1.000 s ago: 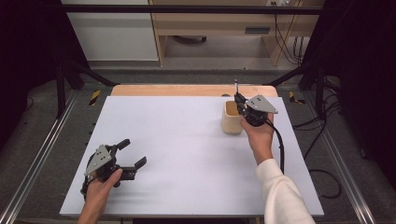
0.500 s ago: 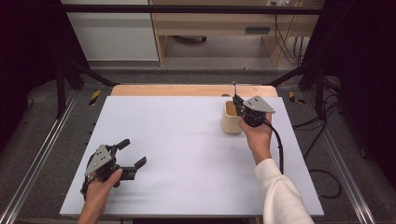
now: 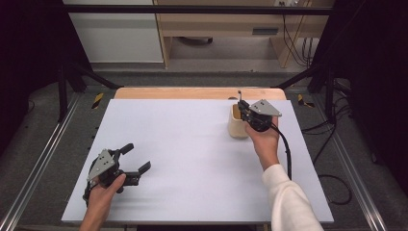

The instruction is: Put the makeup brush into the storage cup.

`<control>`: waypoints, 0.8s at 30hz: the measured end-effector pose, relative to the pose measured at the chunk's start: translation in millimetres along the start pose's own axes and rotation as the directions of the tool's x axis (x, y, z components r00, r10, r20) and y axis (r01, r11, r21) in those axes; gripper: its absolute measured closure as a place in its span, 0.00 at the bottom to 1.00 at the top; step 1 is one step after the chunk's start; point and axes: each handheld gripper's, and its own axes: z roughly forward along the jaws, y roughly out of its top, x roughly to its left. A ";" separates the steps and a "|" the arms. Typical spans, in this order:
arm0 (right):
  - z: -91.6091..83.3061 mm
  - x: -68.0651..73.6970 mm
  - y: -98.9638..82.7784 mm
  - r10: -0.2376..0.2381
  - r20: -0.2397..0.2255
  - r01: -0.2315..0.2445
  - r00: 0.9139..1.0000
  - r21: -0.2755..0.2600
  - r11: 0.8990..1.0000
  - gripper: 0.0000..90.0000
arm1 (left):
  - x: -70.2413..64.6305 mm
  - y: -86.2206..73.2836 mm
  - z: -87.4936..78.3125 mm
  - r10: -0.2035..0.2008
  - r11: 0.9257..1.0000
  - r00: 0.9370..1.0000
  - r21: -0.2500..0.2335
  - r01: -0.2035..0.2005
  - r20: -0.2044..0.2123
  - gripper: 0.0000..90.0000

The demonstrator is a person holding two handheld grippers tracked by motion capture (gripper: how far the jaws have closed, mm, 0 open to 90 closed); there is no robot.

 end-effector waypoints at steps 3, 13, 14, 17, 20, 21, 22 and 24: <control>-6.2 1.1 4.1 -0.009 -0.009 0.009 1.000 -0.016 1.000 0.89 | 0.3 -0.1 -0.3 -0.001 1.000 1.000 -0.001 0.001 -0.002 0.04; -25.3 -4.4 11.8 -0.009 -0.004 0.008 1.000 -0.046 0.999 0.89 | -0.5 -0.1 0.4 0.003 1.000 1.000 0.004 -0.003 0.000 0.04; -26.1 -5.1 11.9 -0.007 -0.004 0.007 1.000 -0.047 0.999 0.89 | -0.4 0.0 0.2 0.003 1.000 1.000 0.005 -0.003 -0.001 0.04; -28.0 -6.3 12.7 -0.005 -0.004 0.005 1.000 -0.050 0.999 0.89 | -0.1 -0.1 0.0 0.002 1.000 1.000 0.005 -0.002 -0.001 0.04; -29.3 -6.4 13.4 -0.004 -0.006 0.003 1.000 -0.053 0.999 0.88 | -0.1 -0.2 0.0 0.003 1.000 1.000 0.006 -0.003 -0.001 0.04; -29.5 -6.2 13.5 -0.003 -0.006 0.003 1.000 -0.053 0.999 0.88 | -0.1 -0.2 0.0 0.003 1.000 1.000 0.006 -0.003 -0.001 0.04; -29.8 -5.8 13.4 -0.003 -0.006 0.002 1.000 -0.051 0.999 0.88 | -0.1 -0.1 0.0 0.003 1.000 1.000 0.005 -0.003 -0.001 0.04; -30.0 -5.5 13.4 -0.003 -0.007 0.003 1.000 -0.053 0.999 0.88 | 0.0 -0.3 0.1 0.003 1.000 1.000 0.003 -0.003 -0.001 0.04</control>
